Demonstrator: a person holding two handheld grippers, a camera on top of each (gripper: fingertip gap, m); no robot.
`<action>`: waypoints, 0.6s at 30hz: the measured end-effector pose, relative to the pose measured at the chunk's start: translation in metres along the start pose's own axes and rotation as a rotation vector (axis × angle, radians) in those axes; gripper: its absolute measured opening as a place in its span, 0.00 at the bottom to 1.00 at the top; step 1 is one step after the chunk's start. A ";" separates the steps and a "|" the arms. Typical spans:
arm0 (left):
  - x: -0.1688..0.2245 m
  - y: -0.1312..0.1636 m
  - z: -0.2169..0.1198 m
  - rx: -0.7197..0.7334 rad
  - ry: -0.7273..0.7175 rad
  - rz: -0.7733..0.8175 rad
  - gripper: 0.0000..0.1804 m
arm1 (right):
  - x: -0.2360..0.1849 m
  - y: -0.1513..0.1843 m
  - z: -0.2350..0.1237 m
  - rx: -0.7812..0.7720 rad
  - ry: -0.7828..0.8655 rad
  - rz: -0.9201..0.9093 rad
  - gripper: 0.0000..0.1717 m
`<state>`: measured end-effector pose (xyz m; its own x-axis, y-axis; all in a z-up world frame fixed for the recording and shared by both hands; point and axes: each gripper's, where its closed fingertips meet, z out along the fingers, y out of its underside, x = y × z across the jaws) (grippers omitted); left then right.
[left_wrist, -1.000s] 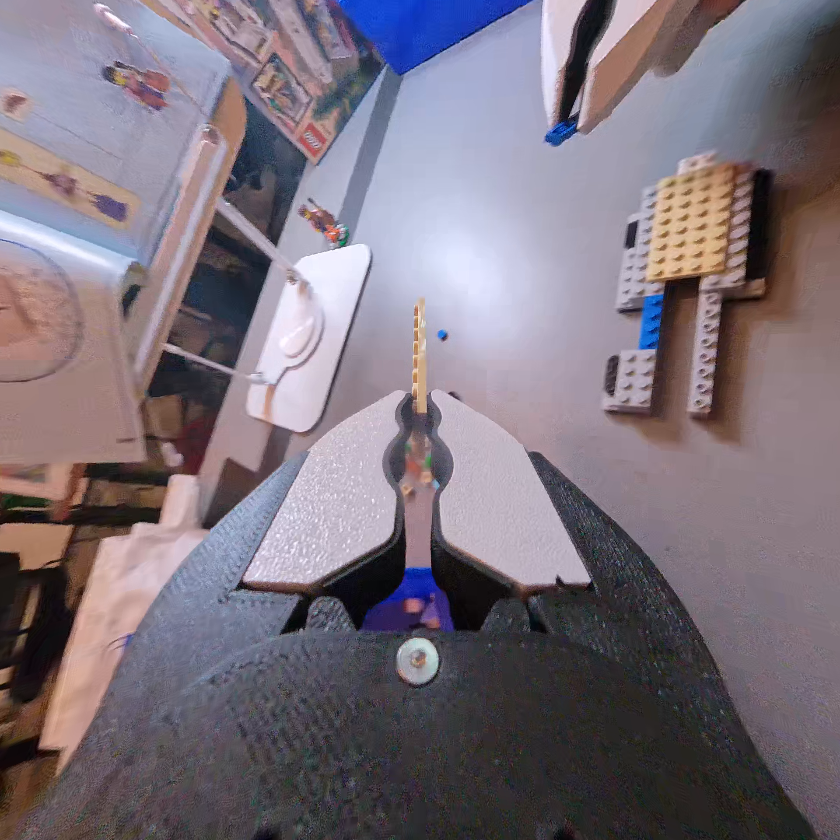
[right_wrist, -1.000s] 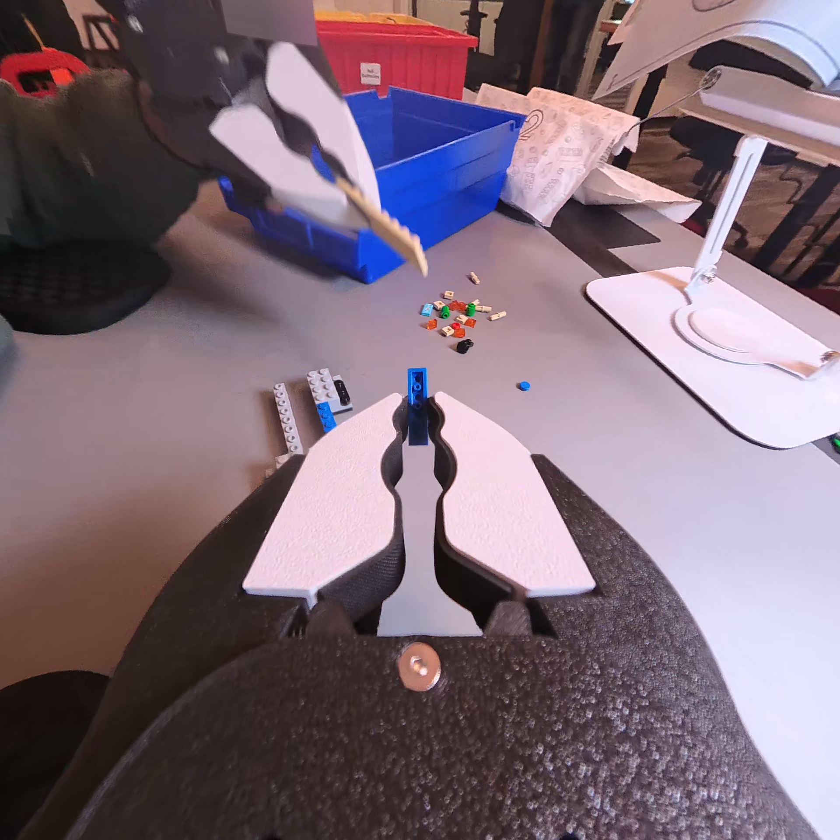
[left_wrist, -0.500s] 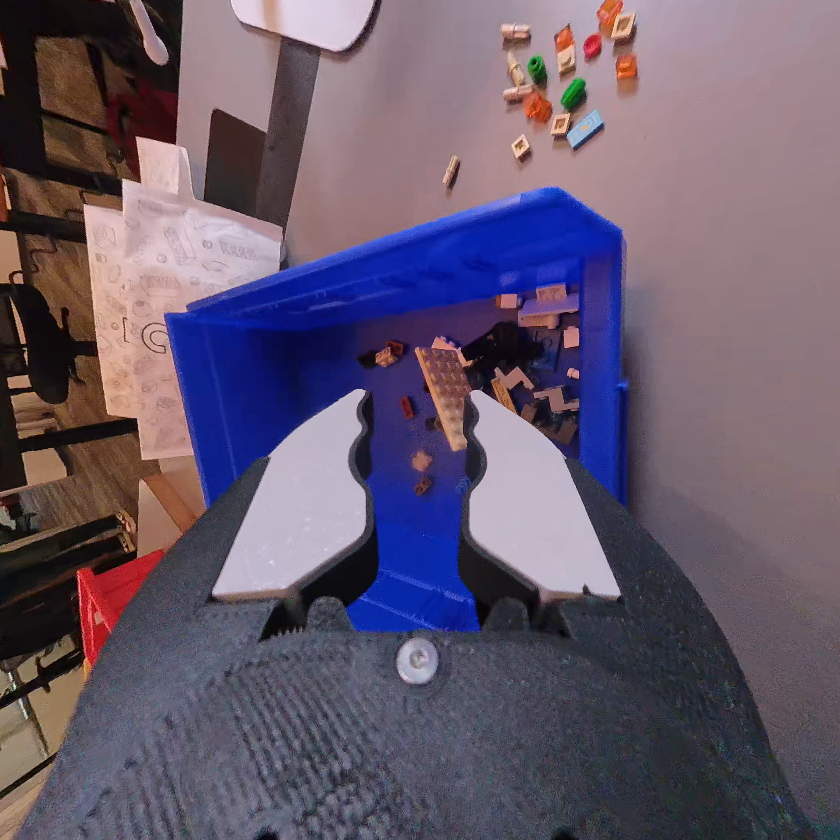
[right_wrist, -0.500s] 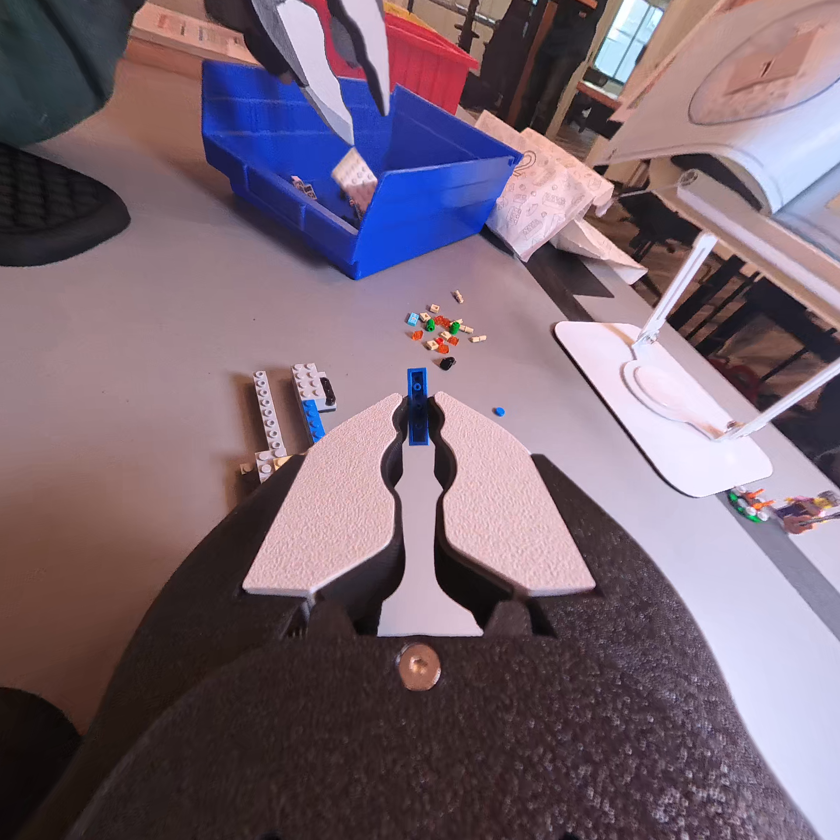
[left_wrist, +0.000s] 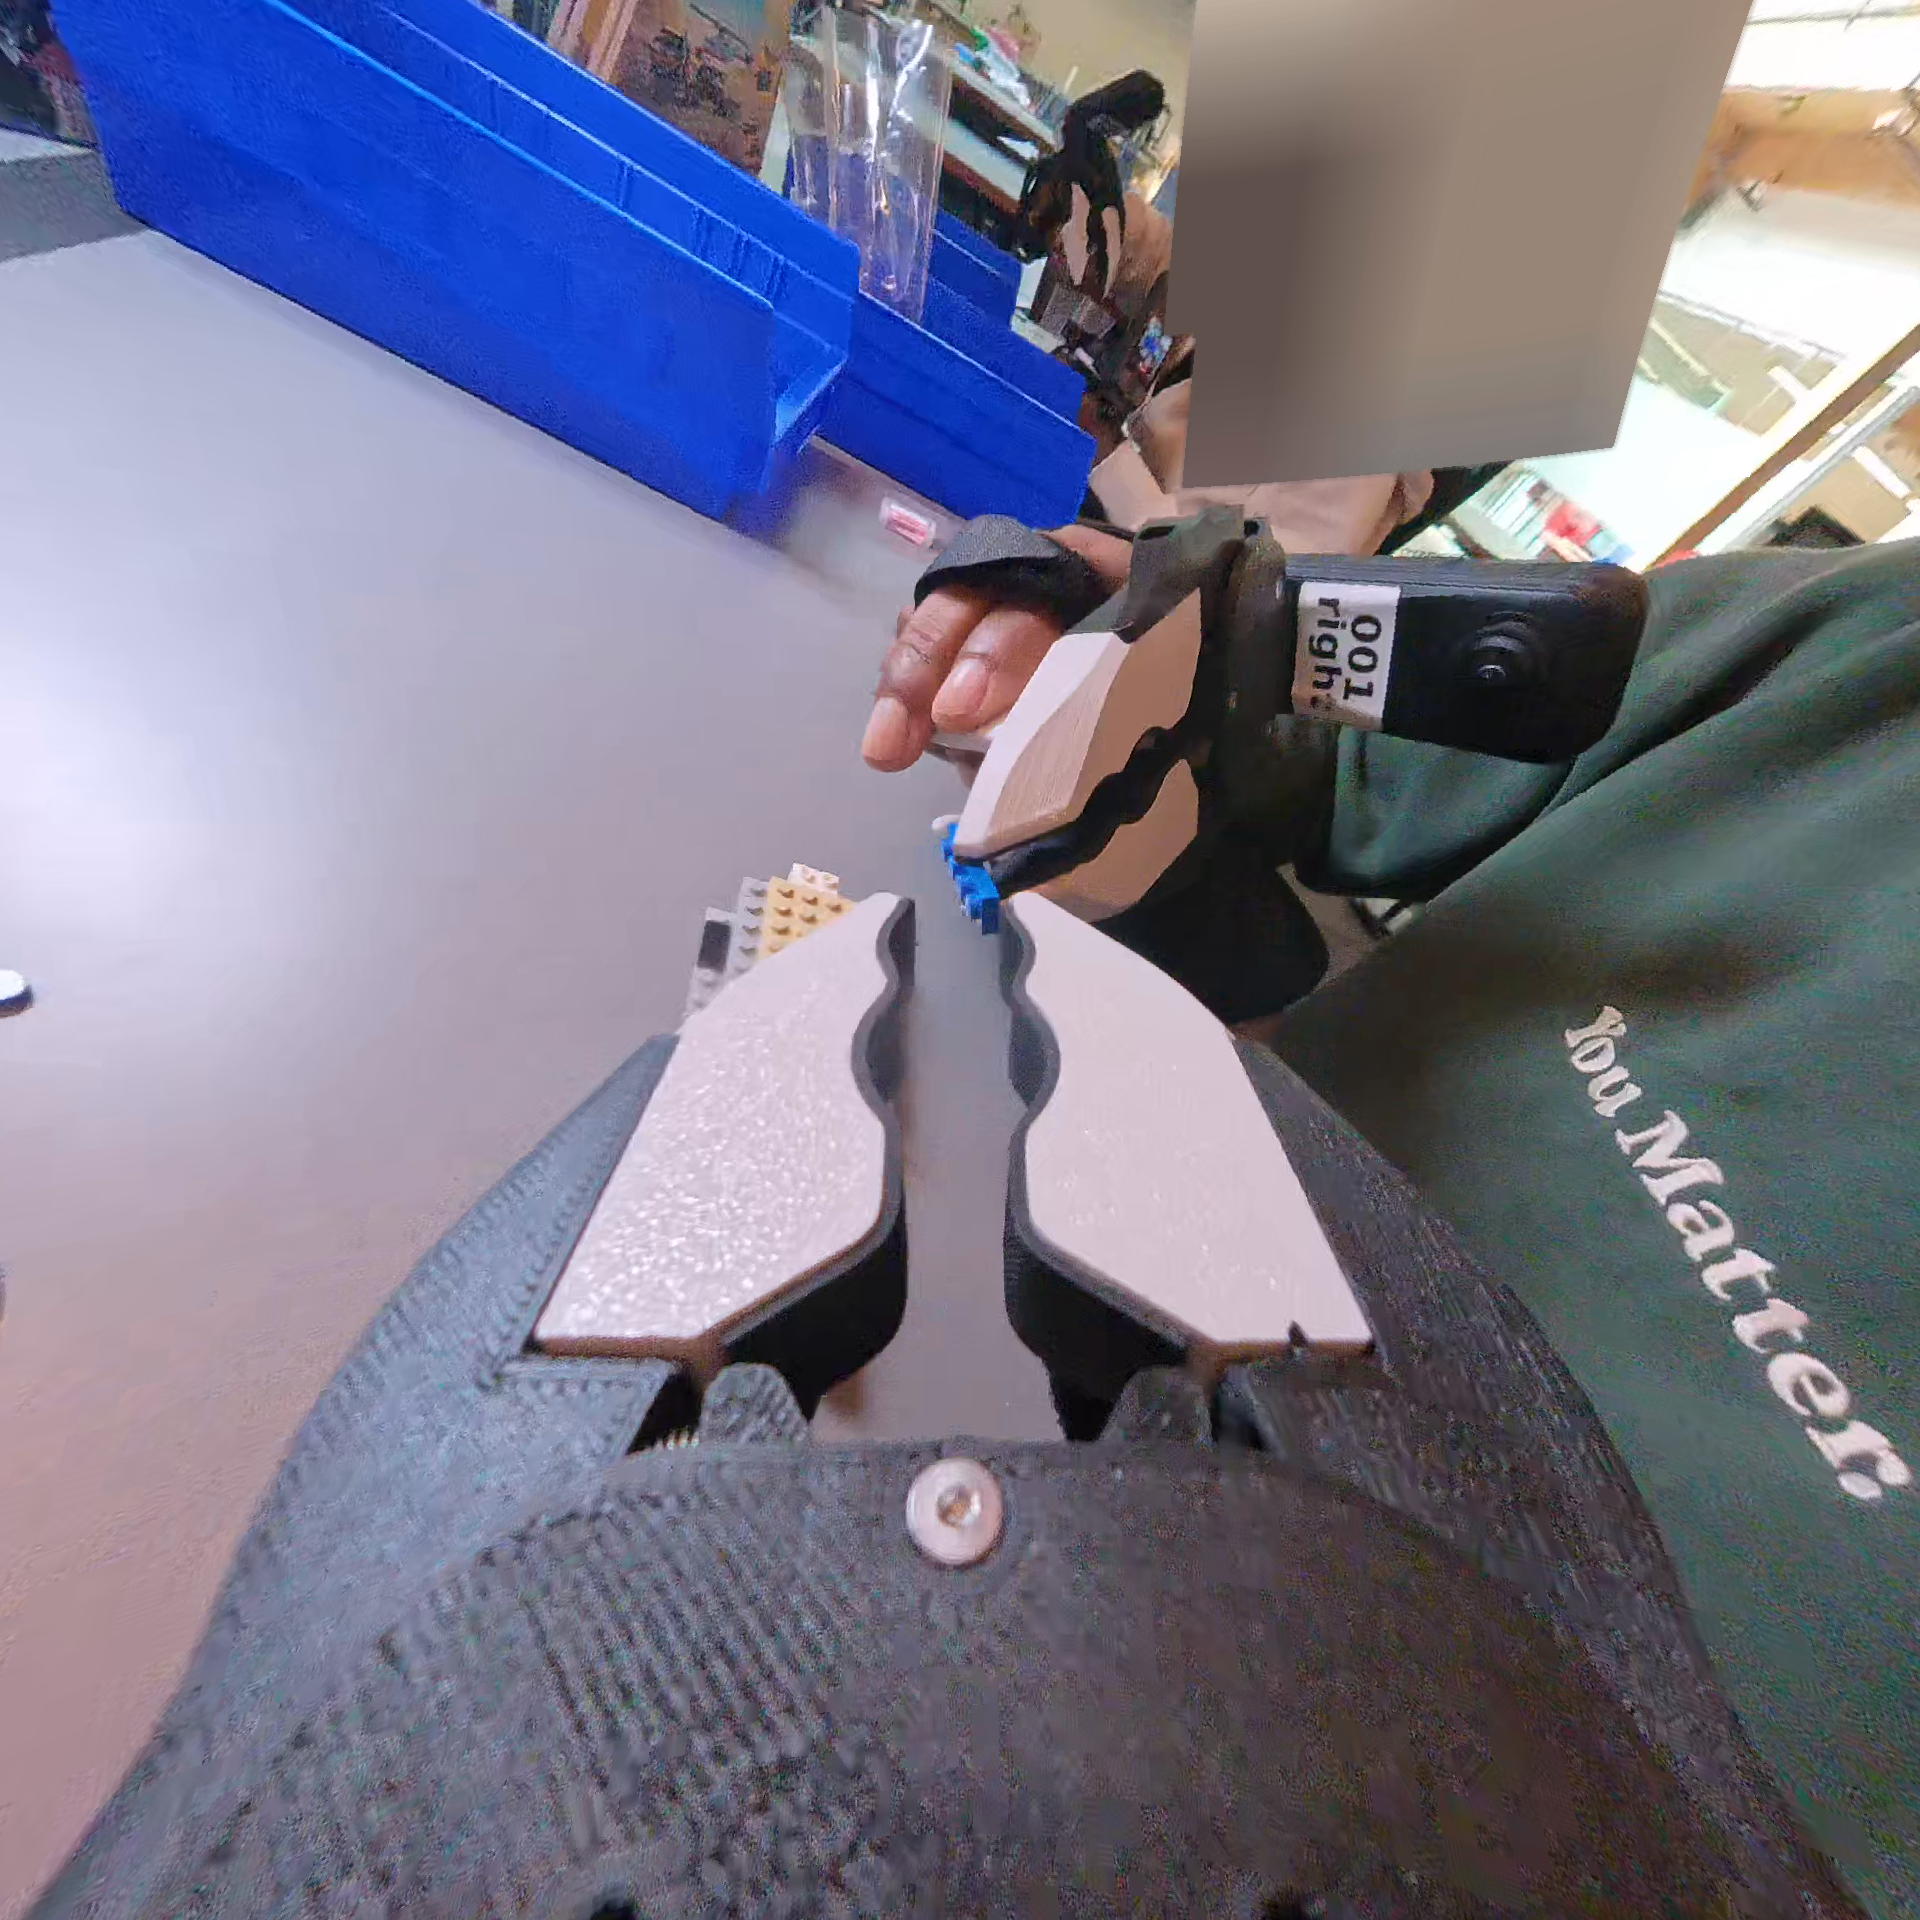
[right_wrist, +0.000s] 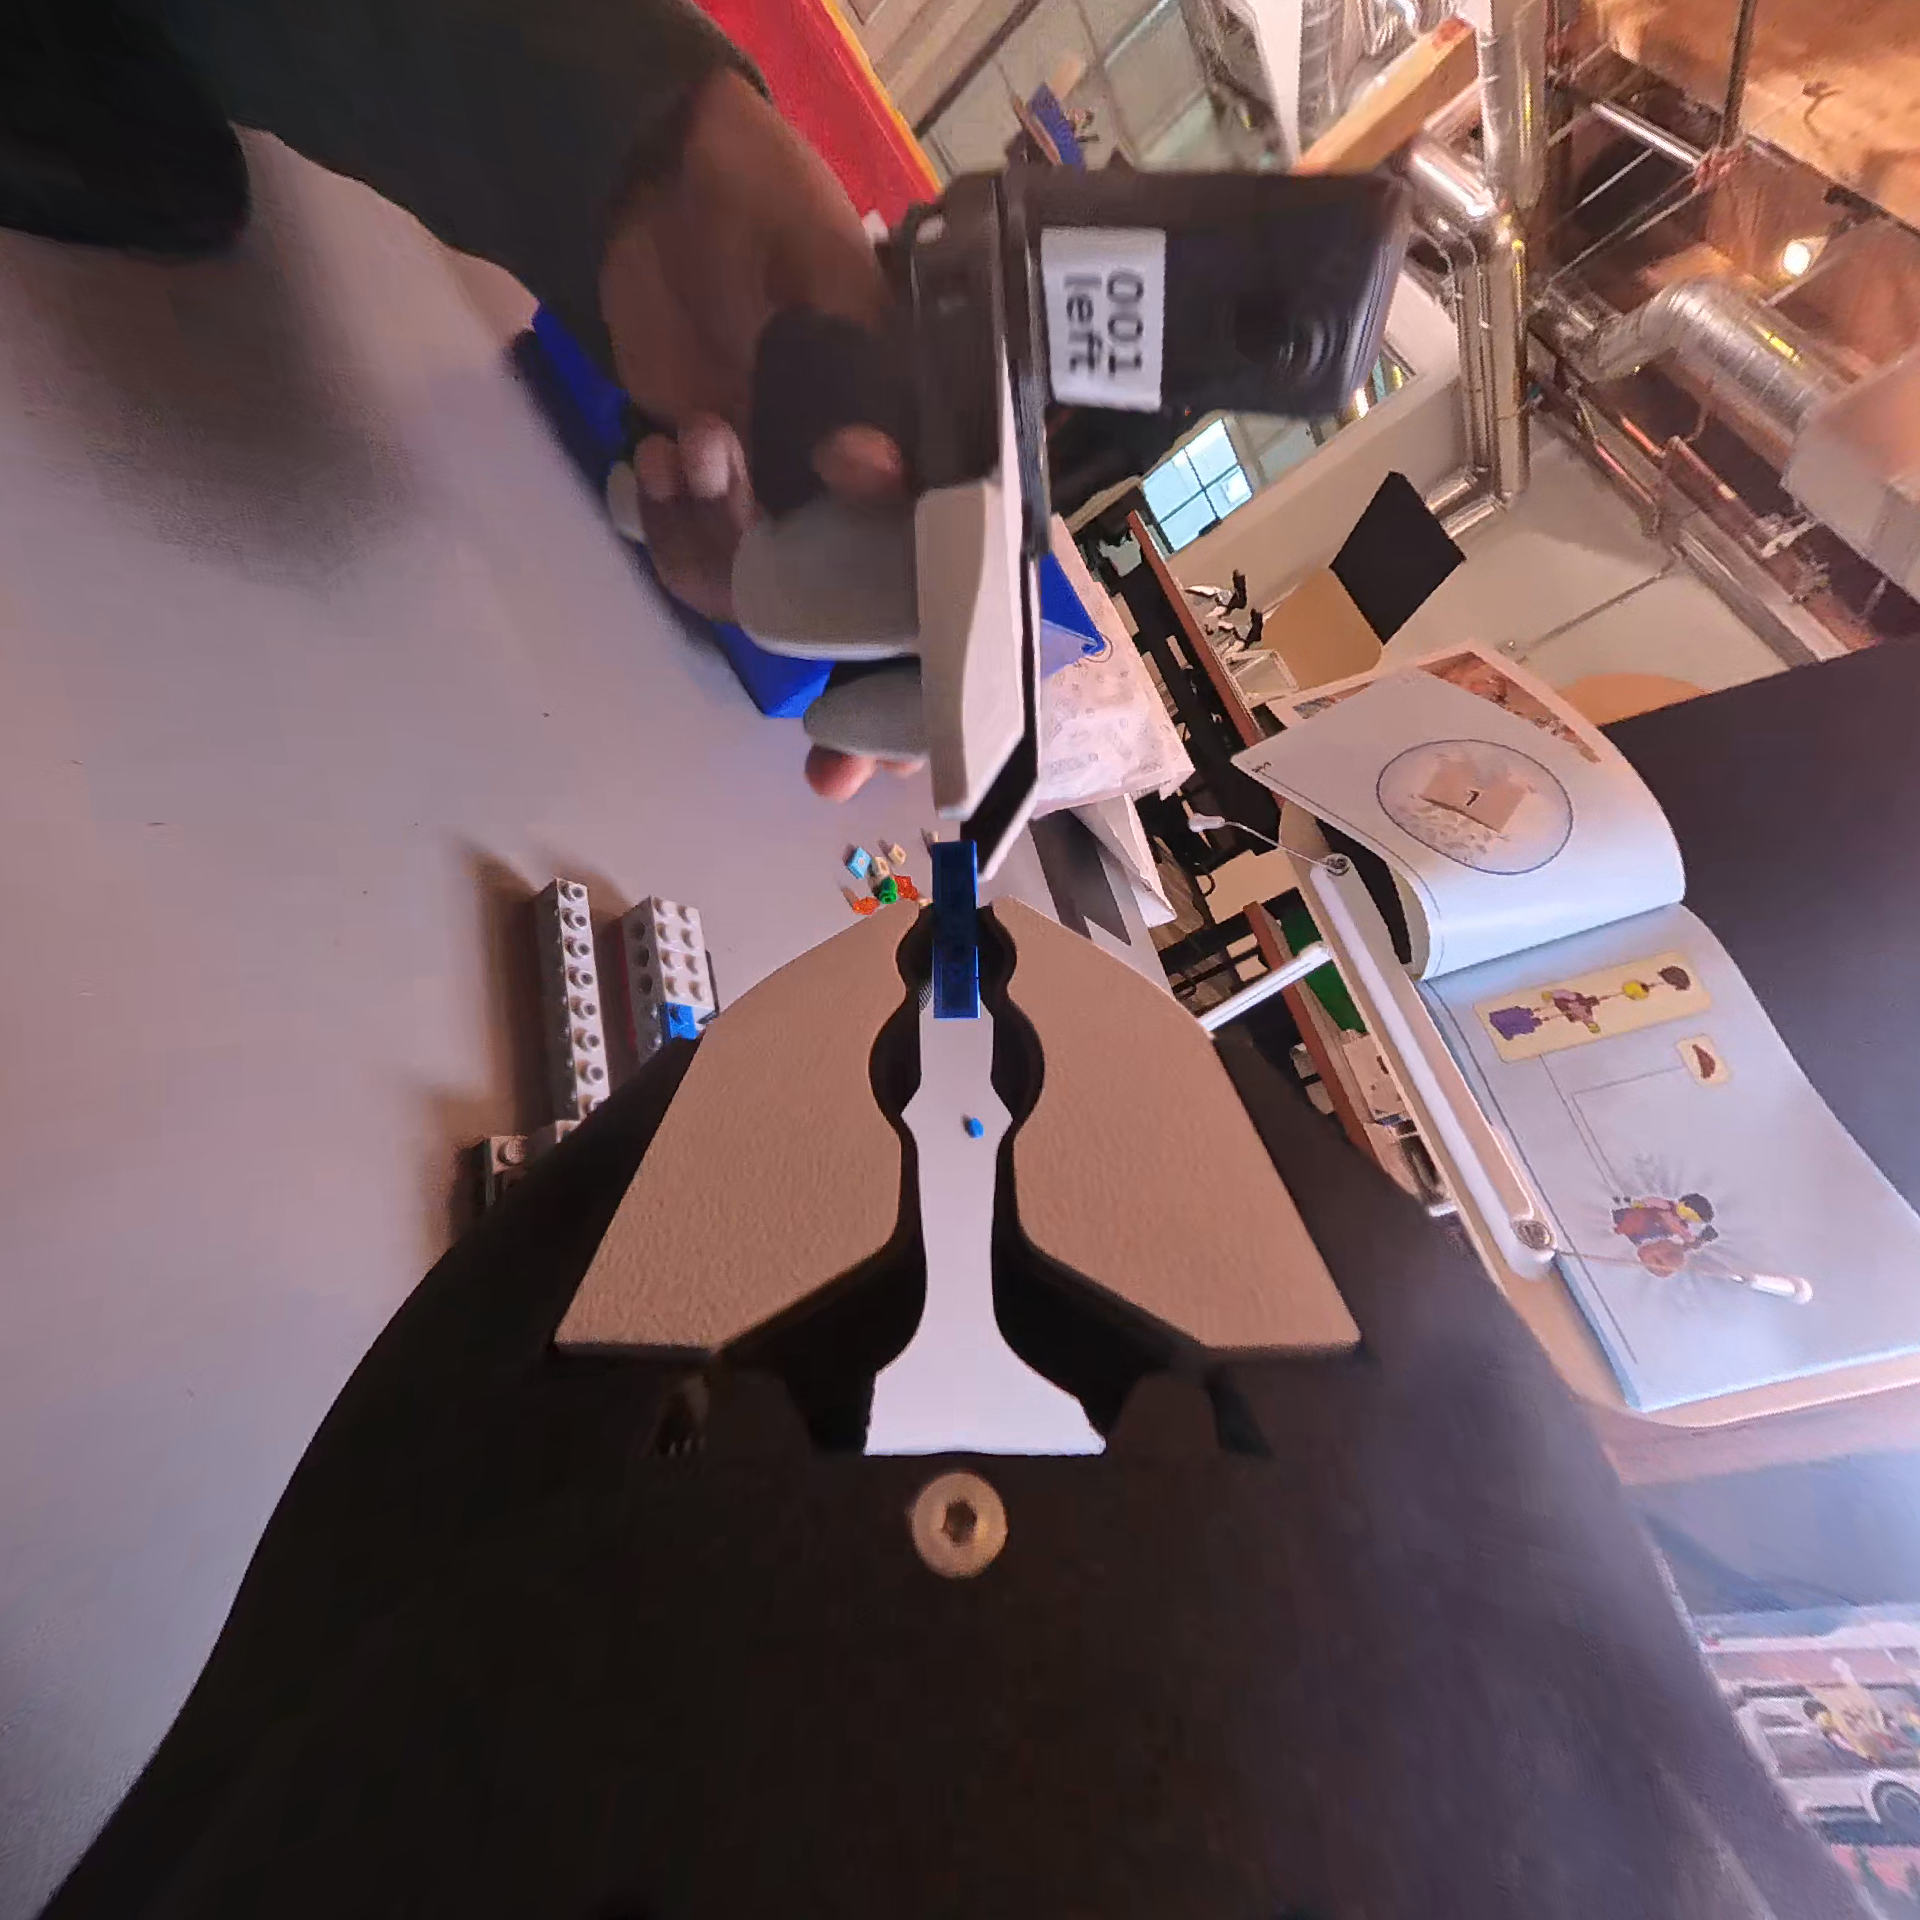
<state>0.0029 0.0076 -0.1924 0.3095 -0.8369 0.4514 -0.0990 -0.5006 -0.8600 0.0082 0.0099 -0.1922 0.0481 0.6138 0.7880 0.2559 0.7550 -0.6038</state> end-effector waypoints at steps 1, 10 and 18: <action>0.001 0.004 0.004 -0.017 0.022 -0.022 0.08 | -0.001 -0.001 0.000 -0.001 -0.001 -0.008 0.05; -0.016 -0.013 -0.034 -0.167 -0.245 0.354 0.03 | 0.010 0.008 -0.001 -0.026 -0.034 0.123 0.12; -0.089 0.001 -0.220 -0.721 -0.944 0.419 0.03 | -0.030 0.076 -0.040 -0.326 -0.589 0.630 0.28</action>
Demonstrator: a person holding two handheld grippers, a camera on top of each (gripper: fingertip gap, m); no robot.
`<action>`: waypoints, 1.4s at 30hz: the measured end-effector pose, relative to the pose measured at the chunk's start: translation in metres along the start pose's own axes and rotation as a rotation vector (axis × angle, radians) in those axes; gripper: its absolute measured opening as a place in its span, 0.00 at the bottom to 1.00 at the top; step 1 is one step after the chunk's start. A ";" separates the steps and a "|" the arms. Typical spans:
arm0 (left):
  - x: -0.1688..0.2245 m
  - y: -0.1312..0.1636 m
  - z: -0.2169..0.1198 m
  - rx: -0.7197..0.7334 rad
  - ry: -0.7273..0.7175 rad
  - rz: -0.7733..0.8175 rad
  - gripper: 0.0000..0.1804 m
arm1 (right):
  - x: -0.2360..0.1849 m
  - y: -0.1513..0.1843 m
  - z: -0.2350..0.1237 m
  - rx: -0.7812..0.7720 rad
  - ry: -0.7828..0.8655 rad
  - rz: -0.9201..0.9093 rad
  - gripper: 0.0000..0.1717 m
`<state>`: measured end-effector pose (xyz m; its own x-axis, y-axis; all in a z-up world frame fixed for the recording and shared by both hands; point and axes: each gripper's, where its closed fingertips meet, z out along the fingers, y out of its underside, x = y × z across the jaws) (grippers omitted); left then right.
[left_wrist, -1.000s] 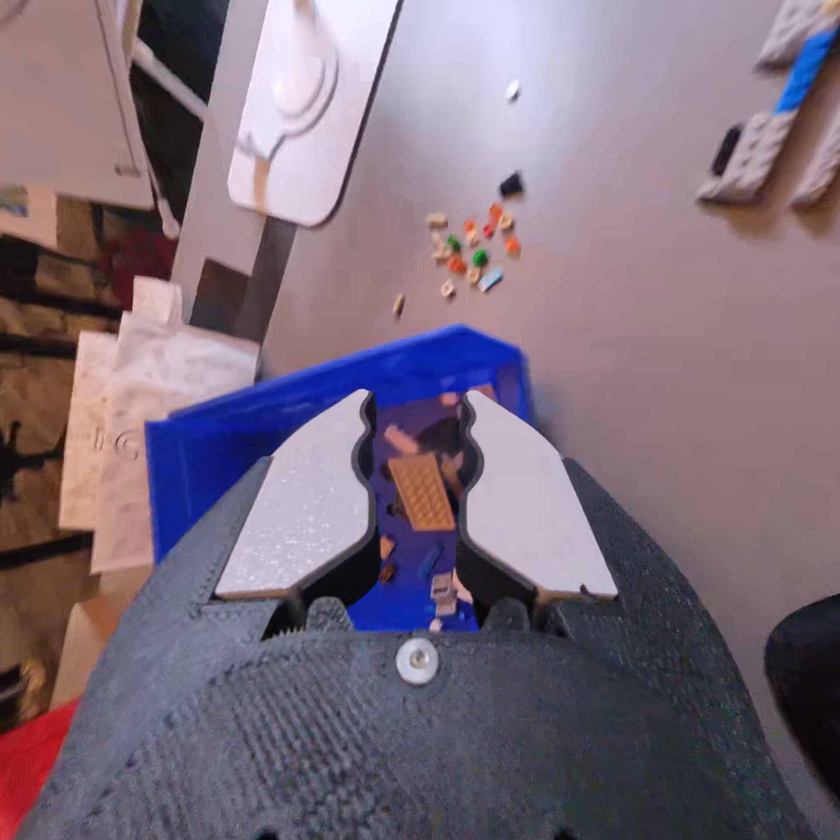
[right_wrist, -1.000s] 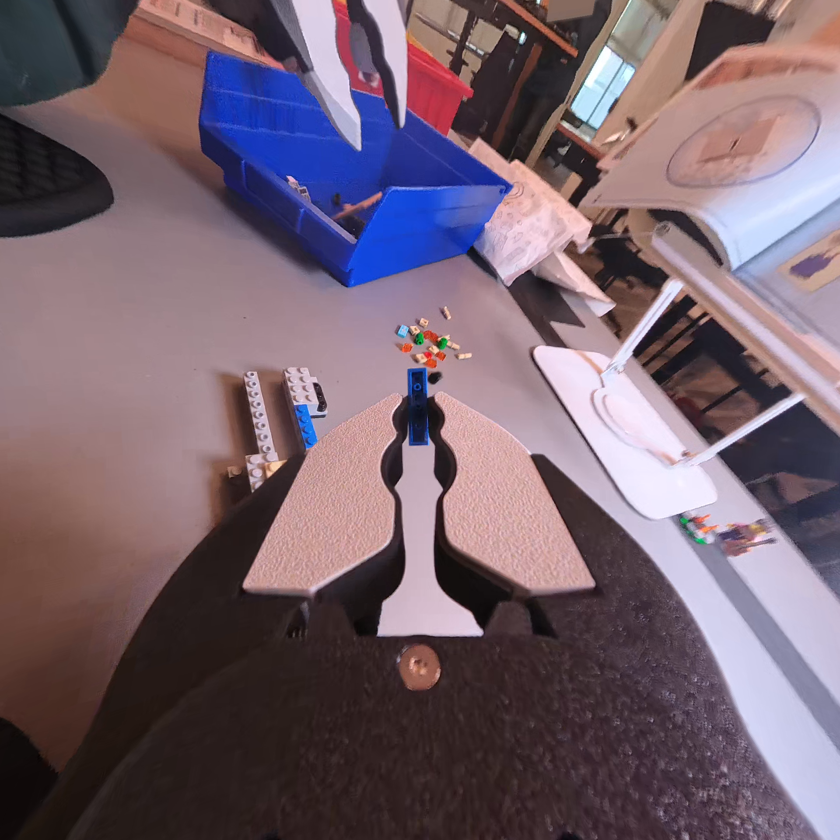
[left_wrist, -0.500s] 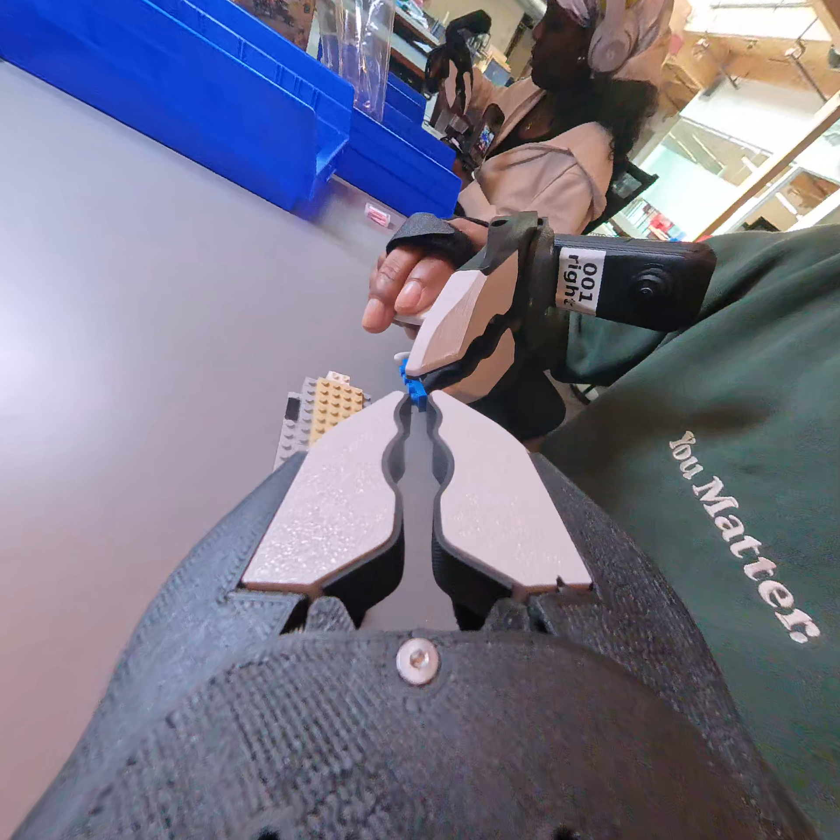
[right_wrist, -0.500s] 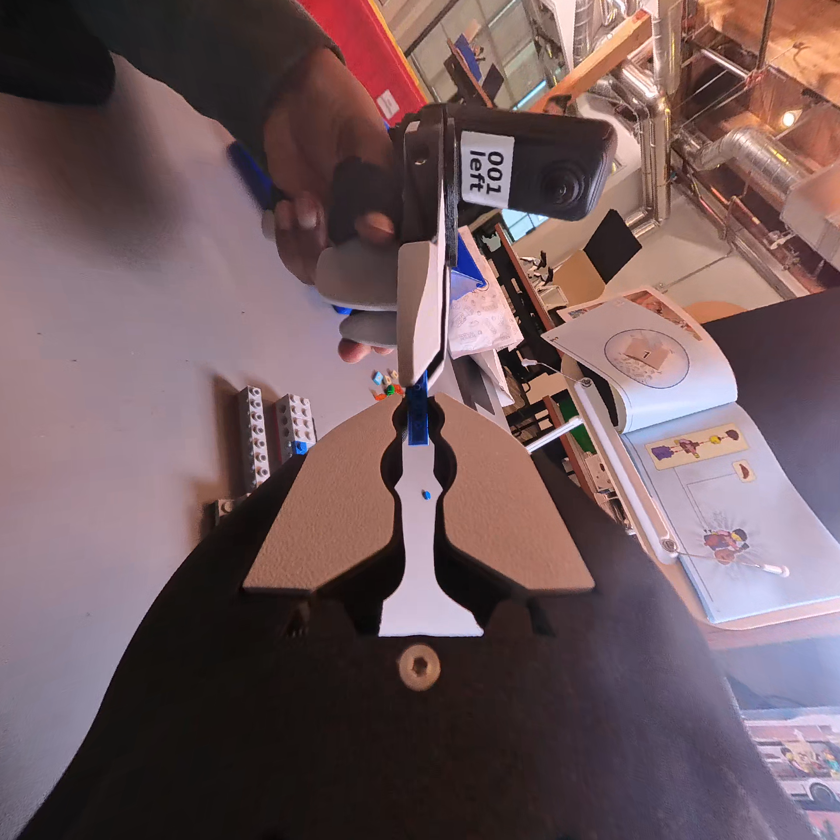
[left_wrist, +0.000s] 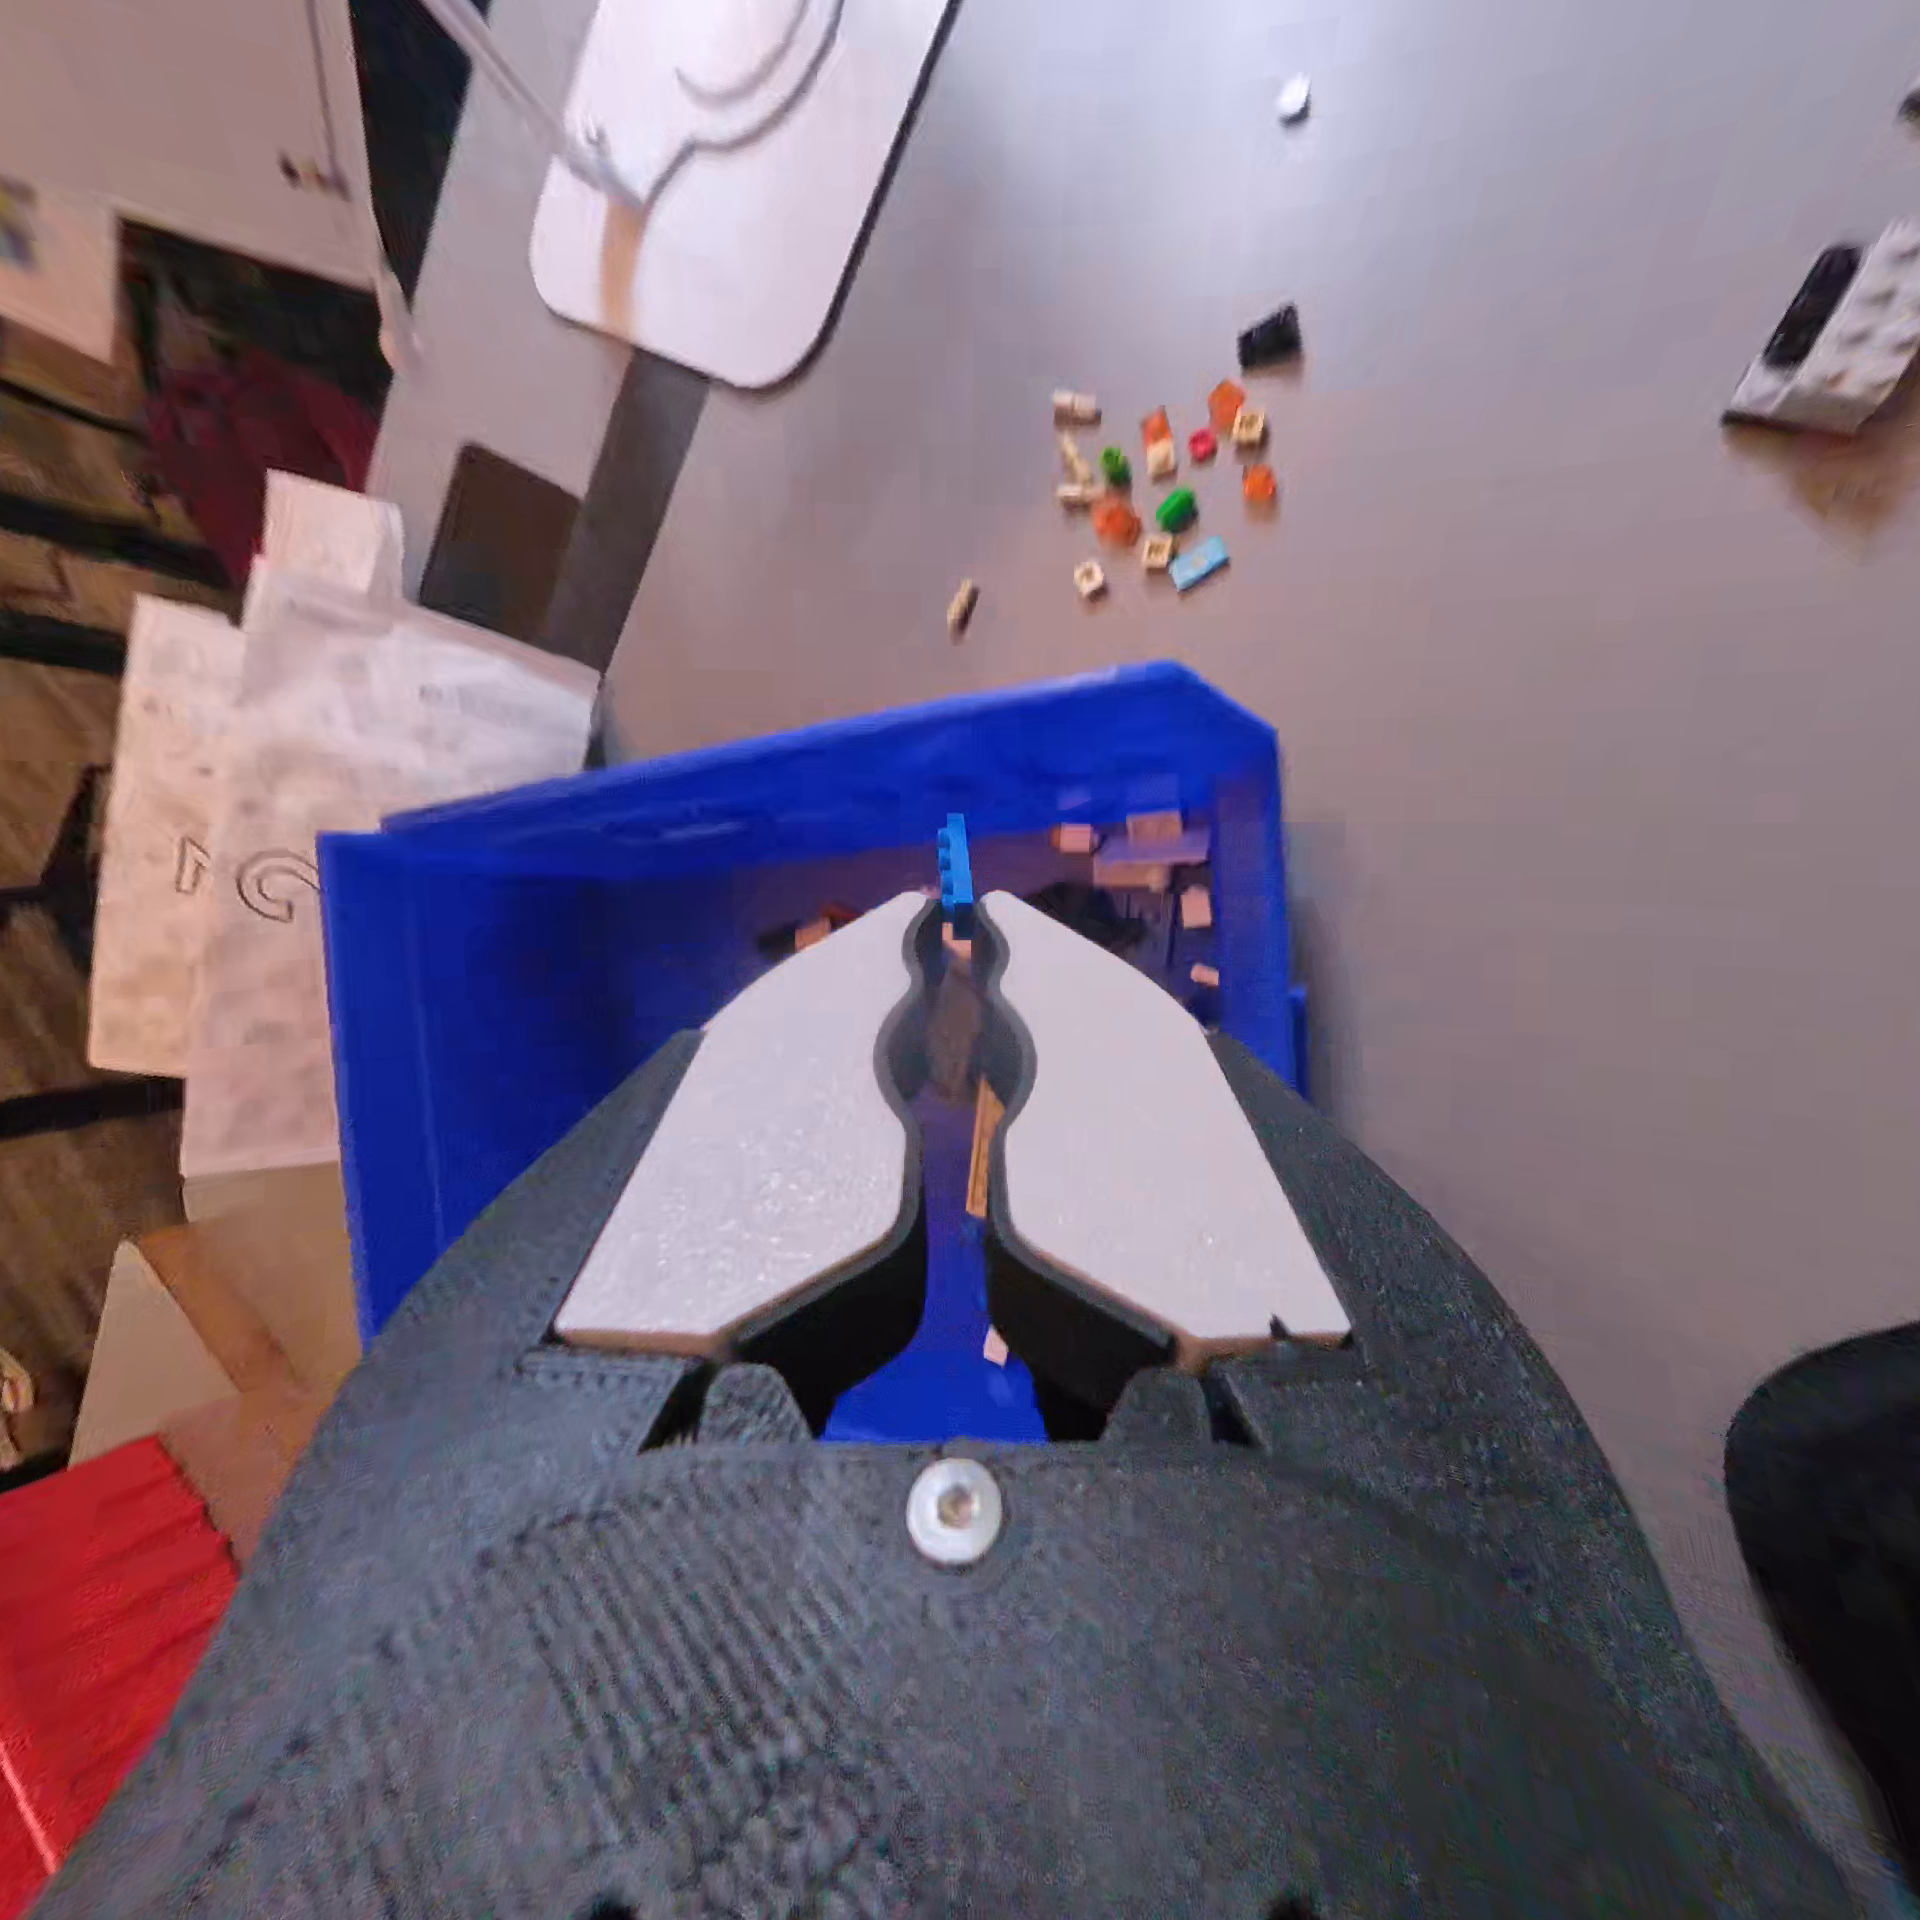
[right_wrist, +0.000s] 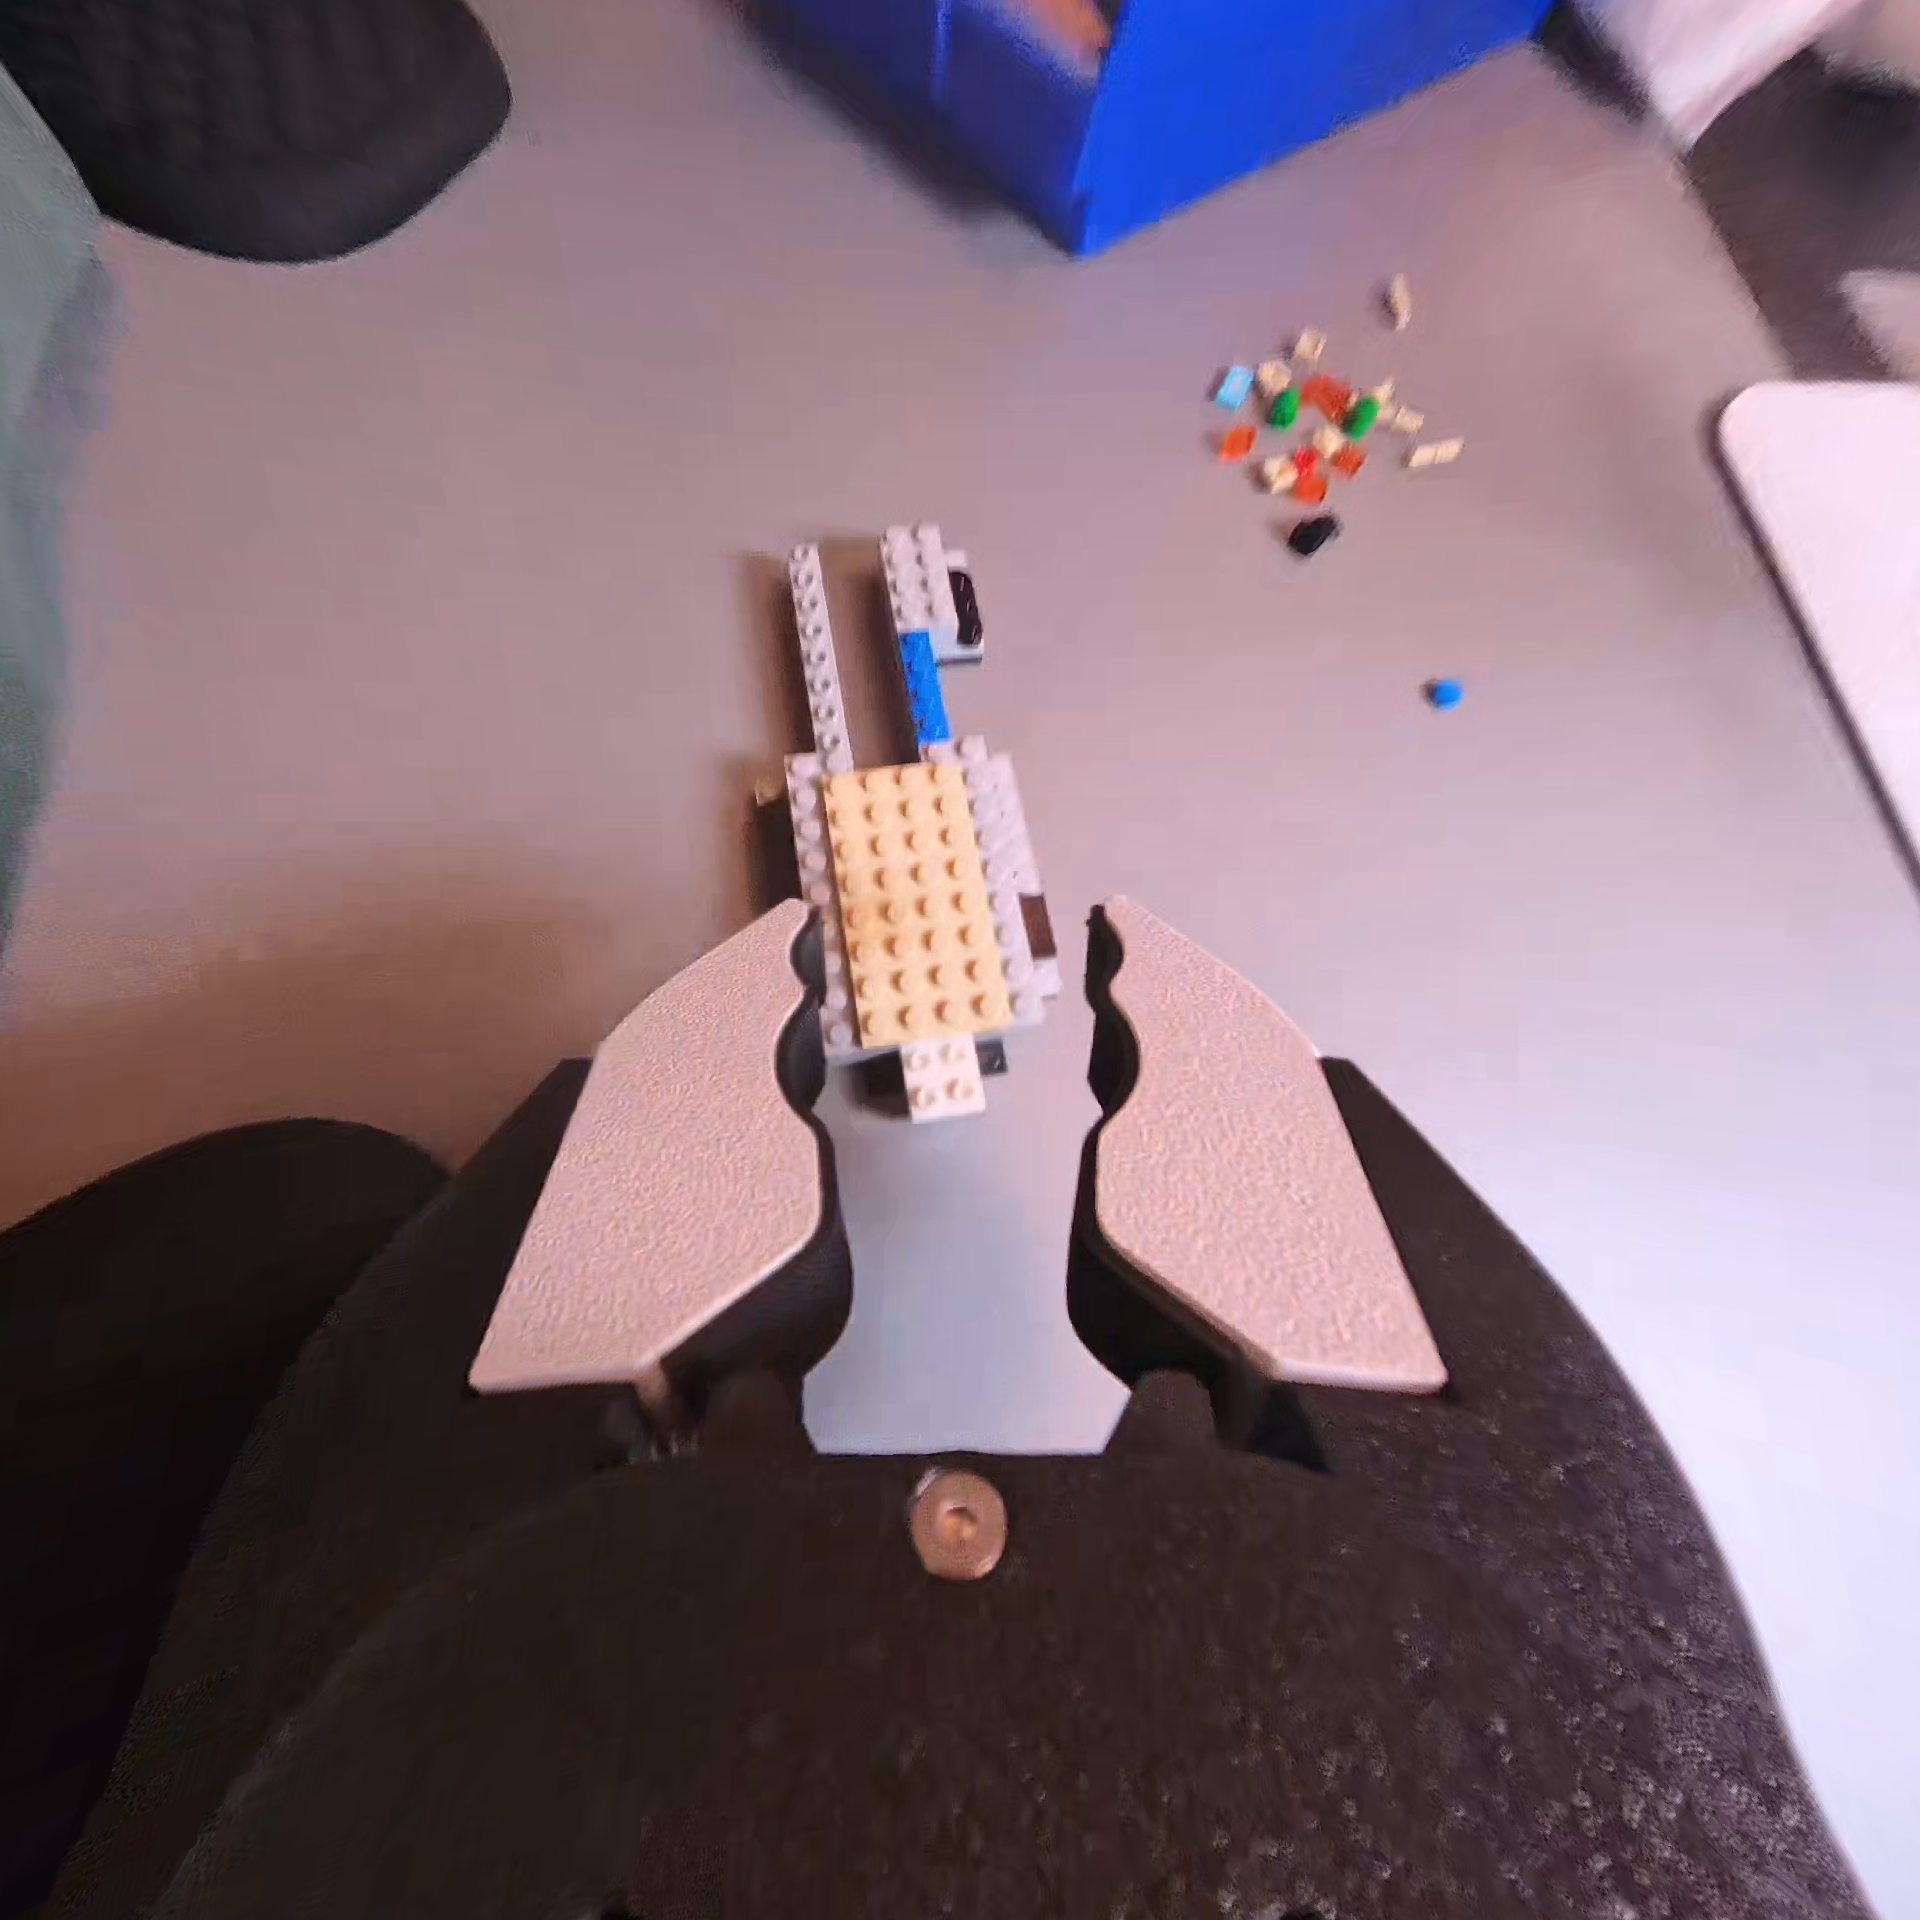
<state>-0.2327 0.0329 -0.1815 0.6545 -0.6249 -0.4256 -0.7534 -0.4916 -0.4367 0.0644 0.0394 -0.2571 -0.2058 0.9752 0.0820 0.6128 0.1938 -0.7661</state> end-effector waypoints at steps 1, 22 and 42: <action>-0.002 0.015 0.004 -0.058 0.014 -0.006 0.03 | -0.002 0.005 0.003 -0.012 -0.017 0.008 0.28; 0.193 -0.105 0.073 0.333 0.525 0.249 0.31 | 0.001 0.031 0.013 -0.155 -0.038 0.175 0.21; 0.216 -0.108 0.099 0.258 0.574 0.138 0.21 | 0.014 0.018 0.029 -0.084 0.137 0.334 0.19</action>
<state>-0.0037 0.0114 -0.3044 0.3608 -0.9321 -0.0304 -0.7417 -0.2671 -0.6153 0.0504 0.0534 -0.2880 0.1167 0.9903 -0.0754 0.6909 -0.1355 -0.7102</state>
